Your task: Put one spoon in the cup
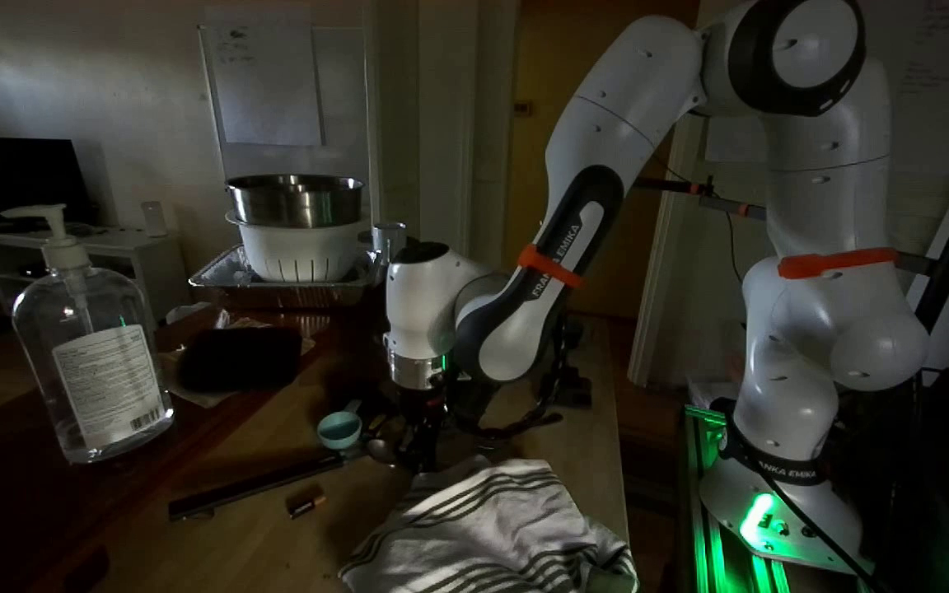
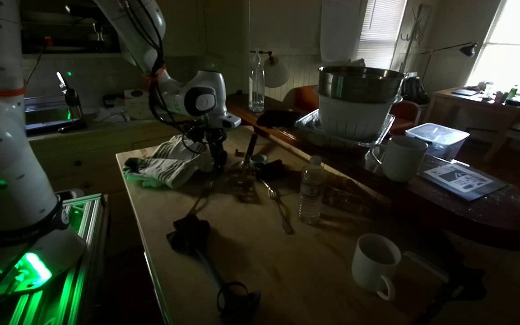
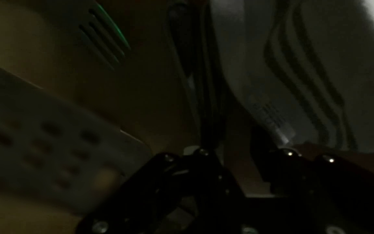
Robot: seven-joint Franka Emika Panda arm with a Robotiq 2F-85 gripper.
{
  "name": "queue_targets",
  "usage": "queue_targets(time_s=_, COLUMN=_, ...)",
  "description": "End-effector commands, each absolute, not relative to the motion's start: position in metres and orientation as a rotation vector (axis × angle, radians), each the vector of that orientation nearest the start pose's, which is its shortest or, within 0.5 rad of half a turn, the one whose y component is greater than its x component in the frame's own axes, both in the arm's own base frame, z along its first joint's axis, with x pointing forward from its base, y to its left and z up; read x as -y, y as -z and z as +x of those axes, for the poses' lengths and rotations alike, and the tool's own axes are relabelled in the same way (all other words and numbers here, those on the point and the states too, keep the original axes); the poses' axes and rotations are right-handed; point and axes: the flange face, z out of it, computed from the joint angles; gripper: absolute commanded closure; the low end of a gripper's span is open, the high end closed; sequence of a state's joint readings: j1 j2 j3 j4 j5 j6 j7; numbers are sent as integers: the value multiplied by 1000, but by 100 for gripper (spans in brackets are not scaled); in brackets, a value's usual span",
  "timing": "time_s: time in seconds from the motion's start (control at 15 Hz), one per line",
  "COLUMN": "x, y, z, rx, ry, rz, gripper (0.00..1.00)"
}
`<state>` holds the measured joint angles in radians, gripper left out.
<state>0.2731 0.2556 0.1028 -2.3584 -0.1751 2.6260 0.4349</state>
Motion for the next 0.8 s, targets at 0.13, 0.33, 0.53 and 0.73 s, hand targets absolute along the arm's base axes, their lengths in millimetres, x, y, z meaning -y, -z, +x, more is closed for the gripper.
queue_targets(time_s=0.13, x=-195, y=-207, z=478, rx=148, ry=1, rz=-3188, gripper=98)
queue_targets(time_s=0.33, x=-193, y=-203, z=477, rx=148, ry=-15, rz=-3194, gripper=88)
queue_targets(time_s=0.53, x=-193, y=-198, z=476, rx=160, ry=-34, rz=-3199, gripper=78)
queue_targets(time_s=0.73, x=-194, y=-193, z=476, rx=177, ry=-54, rz=-3200, gripper=94)
